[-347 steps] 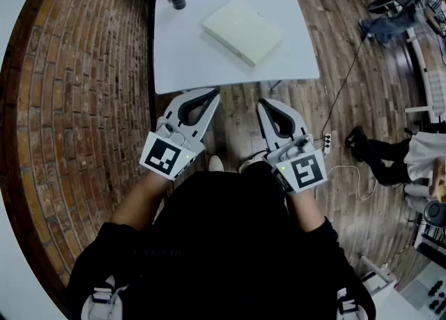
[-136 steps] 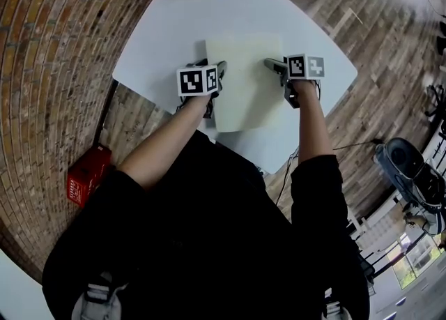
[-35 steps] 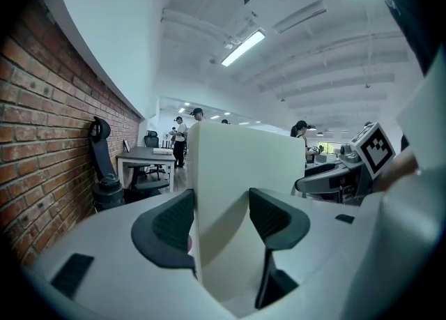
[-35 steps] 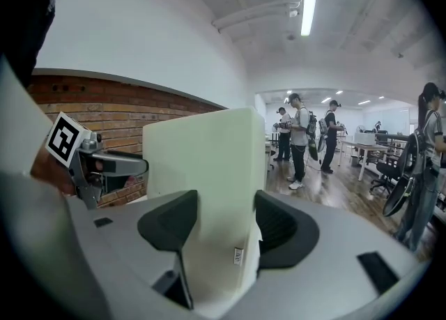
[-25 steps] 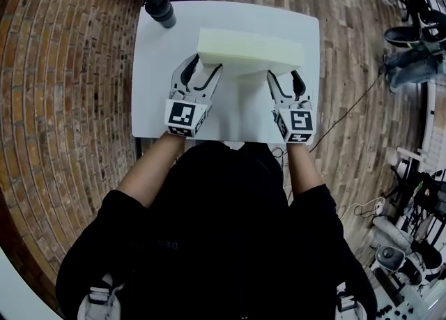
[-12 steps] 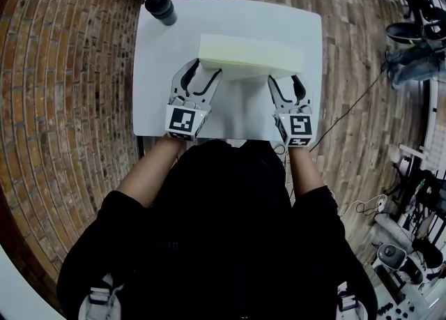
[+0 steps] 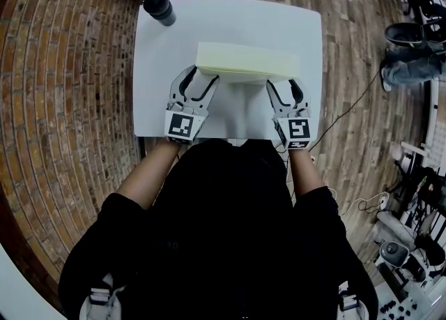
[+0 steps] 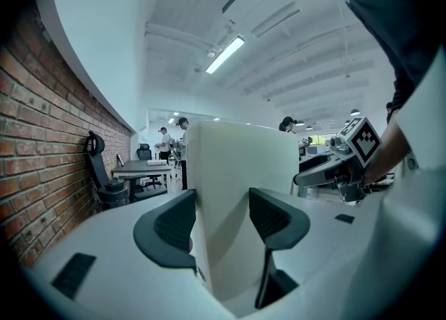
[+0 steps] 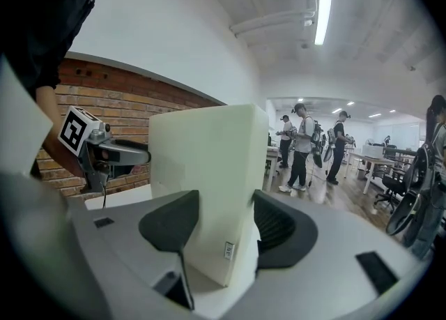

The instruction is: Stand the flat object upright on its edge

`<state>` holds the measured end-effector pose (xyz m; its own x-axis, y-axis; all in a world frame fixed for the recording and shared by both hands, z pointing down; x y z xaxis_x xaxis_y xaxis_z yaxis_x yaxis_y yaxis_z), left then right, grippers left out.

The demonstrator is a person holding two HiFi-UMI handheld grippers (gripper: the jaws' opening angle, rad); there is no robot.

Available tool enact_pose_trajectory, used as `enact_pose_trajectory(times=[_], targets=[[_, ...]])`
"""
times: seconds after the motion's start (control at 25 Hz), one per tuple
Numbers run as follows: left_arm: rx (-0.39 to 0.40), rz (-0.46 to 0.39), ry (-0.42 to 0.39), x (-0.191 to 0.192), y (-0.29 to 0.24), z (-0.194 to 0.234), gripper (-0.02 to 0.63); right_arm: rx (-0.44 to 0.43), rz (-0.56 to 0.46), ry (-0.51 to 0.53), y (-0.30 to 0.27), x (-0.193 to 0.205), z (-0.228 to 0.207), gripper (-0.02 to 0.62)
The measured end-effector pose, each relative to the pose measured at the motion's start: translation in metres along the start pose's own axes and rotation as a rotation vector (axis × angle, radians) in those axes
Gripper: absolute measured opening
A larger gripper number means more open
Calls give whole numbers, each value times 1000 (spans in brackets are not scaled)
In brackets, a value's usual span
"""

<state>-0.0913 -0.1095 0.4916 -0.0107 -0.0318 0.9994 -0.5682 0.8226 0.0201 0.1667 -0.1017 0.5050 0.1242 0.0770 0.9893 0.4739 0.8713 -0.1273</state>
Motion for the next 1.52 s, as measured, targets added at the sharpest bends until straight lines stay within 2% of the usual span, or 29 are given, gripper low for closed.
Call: enact_pose_trajectory(times=[0.12,0.28,0.96,1.2,1.52], targets=[[8,12,-26,0,2,0,249,-1,1,-6,0,0,0,258],[-1,8,8,1,4,-2,249,-10,1,-14,1,0,-1,258],[8,15,15,-1,8,6,250,-30,8,-47,0,-2,-4,279],[12,3,60,-6,13,9,250,-58,2,-85,4,-8,-5,304],[25,7,54,-23,27,12,250,-68,-8,-101,16,-17,-8,305]])
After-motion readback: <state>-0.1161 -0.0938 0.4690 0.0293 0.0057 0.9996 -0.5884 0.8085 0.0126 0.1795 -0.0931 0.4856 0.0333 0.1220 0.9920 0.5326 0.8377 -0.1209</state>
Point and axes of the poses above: the fingertips, and each gripper's own axes: y backward along the fingers, z to its left, x out of its underside, the point moved 7 cm from there along y, backward along the fingers, and after that the axes turned 11 degrees about -z, right-handed, at the moved point
